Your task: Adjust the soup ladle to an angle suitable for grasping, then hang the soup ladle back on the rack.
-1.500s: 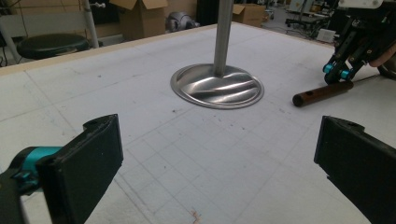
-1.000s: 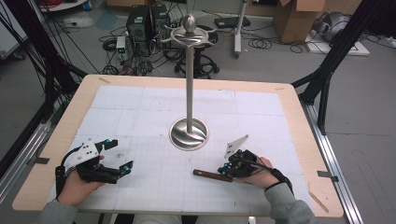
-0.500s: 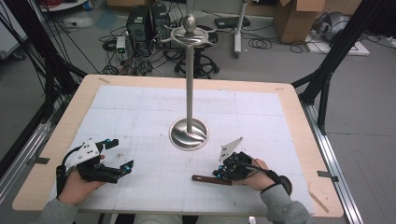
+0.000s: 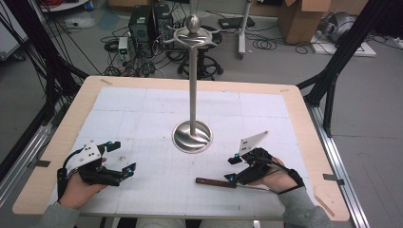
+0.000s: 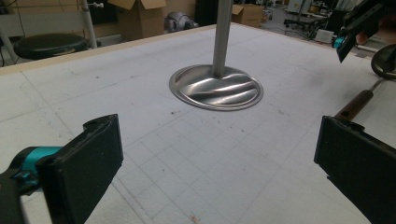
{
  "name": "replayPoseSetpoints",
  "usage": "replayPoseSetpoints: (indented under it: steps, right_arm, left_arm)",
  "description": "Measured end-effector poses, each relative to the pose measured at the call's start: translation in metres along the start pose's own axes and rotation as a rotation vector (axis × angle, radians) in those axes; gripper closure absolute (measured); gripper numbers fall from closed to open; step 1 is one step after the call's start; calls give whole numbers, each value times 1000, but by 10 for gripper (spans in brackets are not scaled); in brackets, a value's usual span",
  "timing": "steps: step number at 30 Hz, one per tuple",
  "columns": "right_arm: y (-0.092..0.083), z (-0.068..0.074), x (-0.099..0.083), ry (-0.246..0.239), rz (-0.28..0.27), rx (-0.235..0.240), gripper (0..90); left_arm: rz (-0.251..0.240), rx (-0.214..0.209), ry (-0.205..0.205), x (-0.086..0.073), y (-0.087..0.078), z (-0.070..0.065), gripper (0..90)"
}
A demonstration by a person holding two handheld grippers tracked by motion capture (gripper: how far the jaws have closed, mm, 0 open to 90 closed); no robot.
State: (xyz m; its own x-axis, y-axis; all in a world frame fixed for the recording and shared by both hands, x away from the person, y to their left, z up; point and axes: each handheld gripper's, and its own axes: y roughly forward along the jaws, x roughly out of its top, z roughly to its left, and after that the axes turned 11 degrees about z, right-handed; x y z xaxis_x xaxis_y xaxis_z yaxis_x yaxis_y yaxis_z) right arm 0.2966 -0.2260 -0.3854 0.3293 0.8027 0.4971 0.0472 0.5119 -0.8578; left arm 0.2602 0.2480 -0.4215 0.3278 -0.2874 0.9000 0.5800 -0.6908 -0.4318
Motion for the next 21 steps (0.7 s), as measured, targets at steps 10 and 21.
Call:
replayPoseSetpoints:
  steps: [10, 21]
  right_arm:
    - [-20, 0, -7, 80, 17, -114, 8]
    - [-33, 3, -33, 13, 59, -112, 8]
  left_arm:
    - [-2, 7, 2, 0, 0, 0, 18]
    - [3, 2, 0, 0, 1, -1, 18]
